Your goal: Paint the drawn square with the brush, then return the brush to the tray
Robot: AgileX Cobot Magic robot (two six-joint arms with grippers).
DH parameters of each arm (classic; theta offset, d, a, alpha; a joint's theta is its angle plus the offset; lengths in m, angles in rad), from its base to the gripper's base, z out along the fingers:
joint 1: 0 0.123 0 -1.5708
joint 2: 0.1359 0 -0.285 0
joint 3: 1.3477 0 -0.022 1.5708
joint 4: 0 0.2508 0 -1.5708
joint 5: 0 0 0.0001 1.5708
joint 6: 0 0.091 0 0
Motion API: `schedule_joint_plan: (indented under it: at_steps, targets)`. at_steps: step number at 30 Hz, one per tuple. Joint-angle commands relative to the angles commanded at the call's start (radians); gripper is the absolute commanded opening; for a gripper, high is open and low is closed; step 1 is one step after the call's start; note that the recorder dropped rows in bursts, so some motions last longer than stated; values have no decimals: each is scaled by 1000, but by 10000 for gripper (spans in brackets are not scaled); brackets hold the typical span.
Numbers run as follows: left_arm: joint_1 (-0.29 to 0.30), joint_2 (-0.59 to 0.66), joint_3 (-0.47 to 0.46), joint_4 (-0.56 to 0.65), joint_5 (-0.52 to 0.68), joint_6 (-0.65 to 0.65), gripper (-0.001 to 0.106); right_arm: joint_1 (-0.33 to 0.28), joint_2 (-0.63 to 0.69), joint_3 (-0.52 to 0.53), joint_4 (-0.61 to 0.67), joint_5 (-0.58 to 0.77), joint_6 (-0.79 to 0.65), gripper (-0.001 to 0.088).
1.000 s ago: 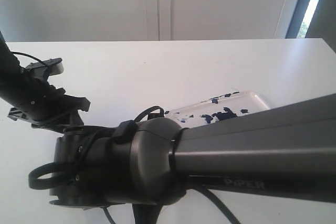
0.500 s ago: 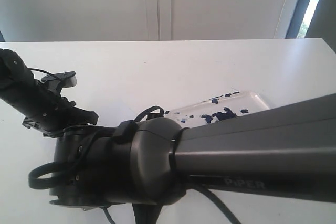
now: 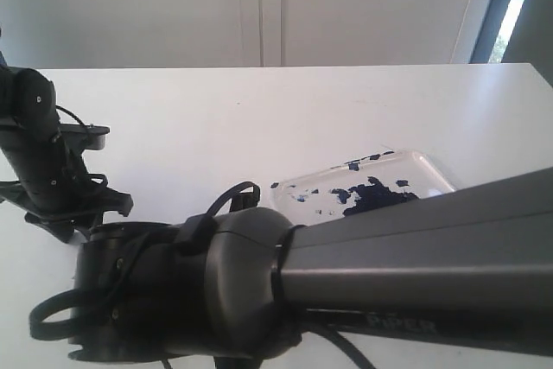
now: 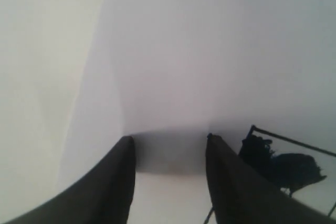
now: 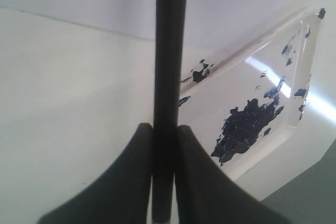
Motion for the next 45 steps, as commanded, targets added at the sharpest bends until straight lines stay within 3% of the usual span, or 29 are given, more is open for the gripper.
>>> schedule_joint_plan:
  at_steps: [7, 17, 25, 34, 45]
  targets:
    - [0, 36, 0, 12, 26, -29, 479, -4, 0, 0, -79, 0, 0, 0]
    - [0, 51, 0, 1, 17, -34, 479, -80, 2, 0, -158, 0, 0, 0]
    - [0, 51, 0, -13, 12, -36, 479, -75, 2, 0, -127, 0, -9, 0]
    - [0, 51, 0, -17, 8, -36, 479, 10, 45, 0, -111, 0, -45, 0]
    - [0, 51, 0, -17, 8, -36, 479, -16, 59, -23, -209, 0, -17, 0]
